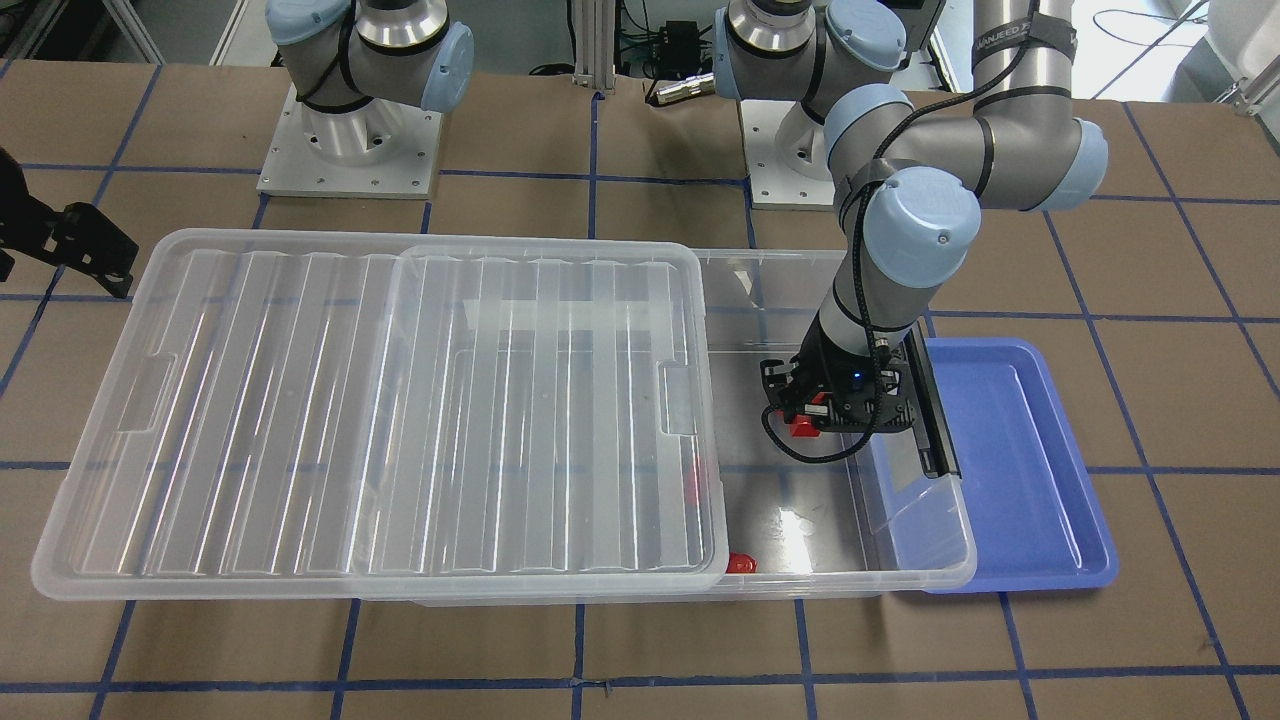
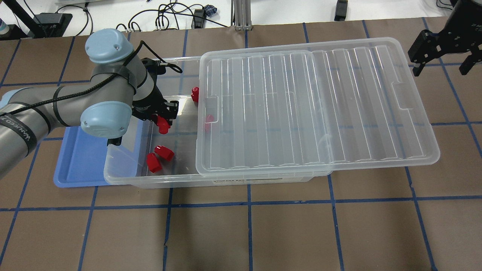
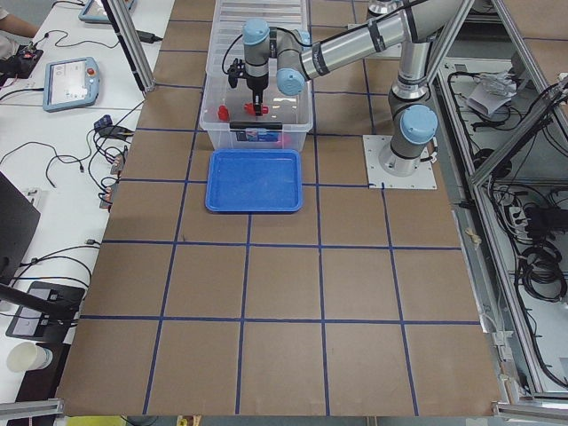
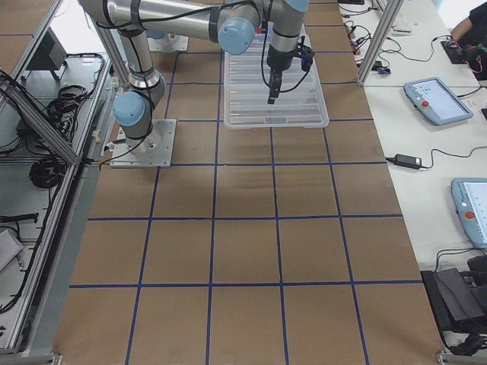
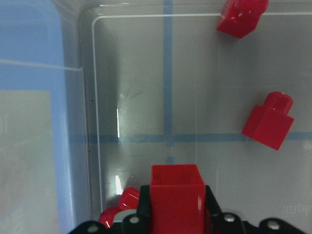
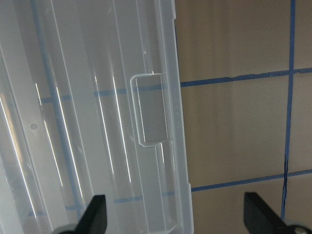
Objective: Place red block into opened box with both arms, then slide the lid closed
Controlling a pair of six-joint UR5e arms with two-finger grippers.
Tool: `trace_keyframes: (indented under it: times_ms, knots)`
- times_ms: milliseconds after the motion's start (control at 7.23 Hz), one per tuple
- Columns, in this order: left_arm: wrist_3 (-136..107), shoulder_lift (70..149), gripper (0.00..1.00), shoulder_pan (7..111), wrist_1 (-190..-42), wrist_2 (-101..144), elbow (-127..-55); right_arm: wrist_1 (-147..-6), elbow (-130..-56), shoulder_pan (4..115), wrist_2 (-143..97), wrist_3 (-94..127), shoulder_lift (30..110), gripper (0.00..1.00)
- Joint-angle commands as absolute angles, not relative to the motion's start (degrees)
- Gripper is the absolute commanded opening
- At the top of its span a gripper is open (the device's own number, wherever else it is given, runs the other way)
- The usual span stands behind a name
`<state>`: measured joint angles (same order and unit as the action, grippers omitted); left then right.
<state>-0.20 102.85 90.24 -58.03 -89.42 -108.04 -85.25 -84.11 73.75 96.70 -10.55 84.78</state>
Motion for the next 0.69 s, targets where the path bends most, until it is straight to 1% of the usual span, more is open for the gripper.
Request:
trace_keyframes:
  times_ms: [0, 553]
  knots:
    - [-0.53, 105.63, 0.0, 90.79, -55.12, -89.38, -108.37, -85.25, -84.11, 73.83, 96.5, -10.55, 84.99, 1.0]
    - [0.34, 109.33, 0.0, 90.88, -52.91, -89.56, -108.9, -85.52, -83.41, 73.83, 96.42, -10.55, 84.55, 1.0]
